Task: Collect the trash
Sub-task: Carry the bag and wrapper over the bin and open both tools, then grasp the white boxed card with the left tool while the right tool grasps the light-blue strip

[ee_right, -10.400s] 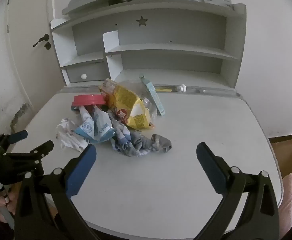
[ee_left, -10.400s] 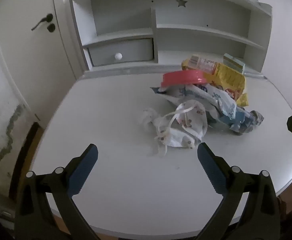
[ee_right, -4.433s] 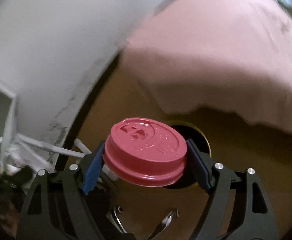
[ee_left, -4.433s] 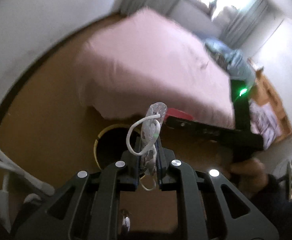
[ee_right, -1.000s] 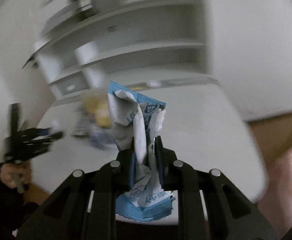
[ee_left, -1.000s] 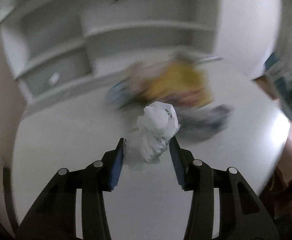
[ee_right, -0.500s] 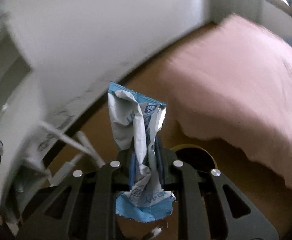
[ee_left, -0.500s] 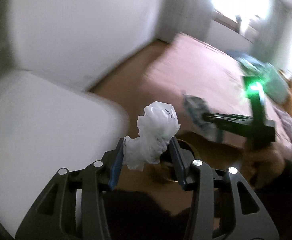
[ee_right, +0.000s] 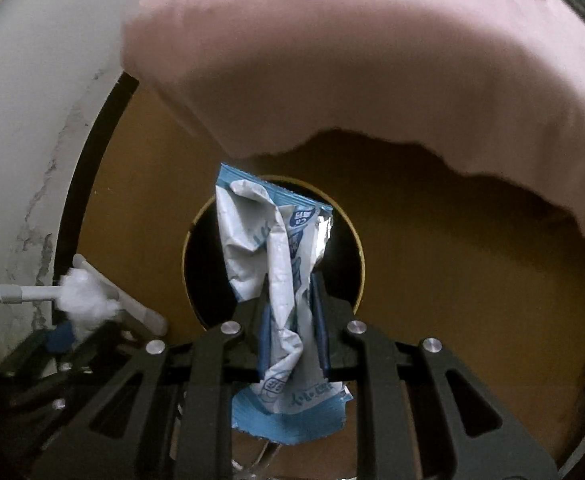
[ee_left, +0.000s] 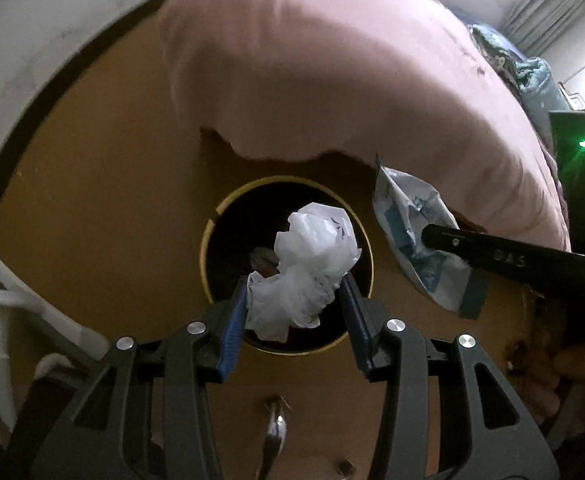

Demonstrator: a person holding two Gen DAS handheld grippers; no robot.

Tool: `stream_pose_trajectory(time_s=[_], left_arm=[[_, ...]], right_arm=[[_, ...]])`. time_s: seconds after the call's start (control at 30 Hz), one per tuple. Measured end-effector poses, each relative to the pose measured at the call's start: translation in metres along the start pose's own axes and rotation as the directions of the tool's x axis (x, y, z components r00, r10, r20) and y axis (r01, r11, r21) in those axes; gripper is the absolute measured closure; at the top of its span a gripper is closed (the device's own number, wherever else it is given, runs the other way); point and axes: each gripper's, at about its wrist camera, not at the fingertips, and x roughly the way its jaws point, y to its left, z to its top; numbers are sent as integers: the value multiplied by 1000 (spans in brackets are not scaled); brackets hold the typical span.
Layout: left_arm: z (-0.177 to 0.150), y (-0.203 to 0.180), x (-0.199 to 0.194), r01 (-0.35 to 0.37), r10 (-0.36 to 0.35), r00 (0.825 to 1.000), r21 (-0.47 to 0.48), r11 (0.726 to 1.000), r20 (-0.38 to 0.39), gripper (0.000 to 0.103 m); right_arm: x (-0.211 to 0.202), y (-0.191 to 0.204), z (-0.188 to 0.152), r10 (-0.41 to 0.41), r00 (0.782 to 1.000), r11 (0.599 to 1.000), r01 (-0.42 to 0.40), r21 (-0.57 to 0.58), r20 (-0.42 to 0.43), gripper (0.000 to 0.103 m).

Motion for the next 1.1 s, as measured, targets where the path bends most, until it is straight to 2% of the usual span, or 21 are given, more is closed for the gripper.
stream_pose_trajectory(time_s=[0.1, 0.2, 0.23, 0.27, 0.3, 0.33, 0.4, 0.47, 0.5, 0.53, 0.57, 0.77, 0.9, 1.0, 1.07, 1.1], left_arm=[[0, 1, 8, -29, 29, 999, 21, 999, 14, 59], [-3, -3, 14, -9, 8, 1000, 28, 1000, 15, 57], [-8, -1, 12, -4, 3, 1000, 35, 999, 12, 52], [-8, -1, 13, -4, 4, 1000, 41, 999, 11, 40], [-10, -3, 13, -13, 12, 1000, 50, 999, 16, 34], [-8, -4, 9, -19, 17, 1000, 55, 998, 22, 30], [-8, -6, 8, -23, 22, 999, 62, 998, 27, 29], [-9, -5, 7, -19, 18, 1000, 52, 998, 19, 29], [-11, -4, 5, -19, 18, 1000, 48, 999, 18, 29], [-10, -3, 5, -17, 17, 1000, 42, 999, 18, 29], [-11, -2, 3, -16, 15, 1000, 37, 999, 21, 29], [-20, 0, -21, -3, 3, 998, 4, 1000, 64, 29], [-25, -6, -62, -23, 20, 992, 23, 999, 125, 27], [-34, -18, -121, -39, 27, 982, 63, 997, 185, 23], [-44, -25, -179, -81, 52, 961, 97, 992, 272, 10], [-53, -27, -216, -109, 69, 941, 104, 989, 333, 10]], right_arm=[[7, -2, 3, -2, 1000, 1000, 2, 5, -16, 85], [8, -5, 6, 5, 1000, 1000, -5, 4, -20, 85], [5, -4, 5, 6, 1000, 1000, -6, 2, -17, 85], [6, -4, 4, 9, 1000, 1000, -9, -2, -14, 85], [4, -2, 2, 13, 1000, 1000, -13, -5, -12, 85], [6, -1, 1, 15, 1000, 1000, -15, -6, -11, 85], [5, 0, 1, 16, 1000, 1000, -16, -6, -8, 83], [6, 1, 2, 25, 1000, 1000, -25, -2, -7, 74], [5, 0, 1, 30, 1000, 1000, -30, 4, -4, 59], [4, 0, 2, 36, 999, 999, -36, 8, 1, 38], [3, 1, 3, 40, 999, 999, -40, 4, 11, 32], [-12, 10, 3, 43, 997, 999, -41, -20, 59, 32], [-43, 20, 5, 28, 991, 999, -22, -48, 131, 32], [-92, 41, 3, 29, 970, 994, -3, -109, 239, 30], [-131, 65, -4, 70, 949, 986, -19, -166, 306, 26], [-148, 81, -8, 98, 938, 979, -30, -203, 333, 24]])
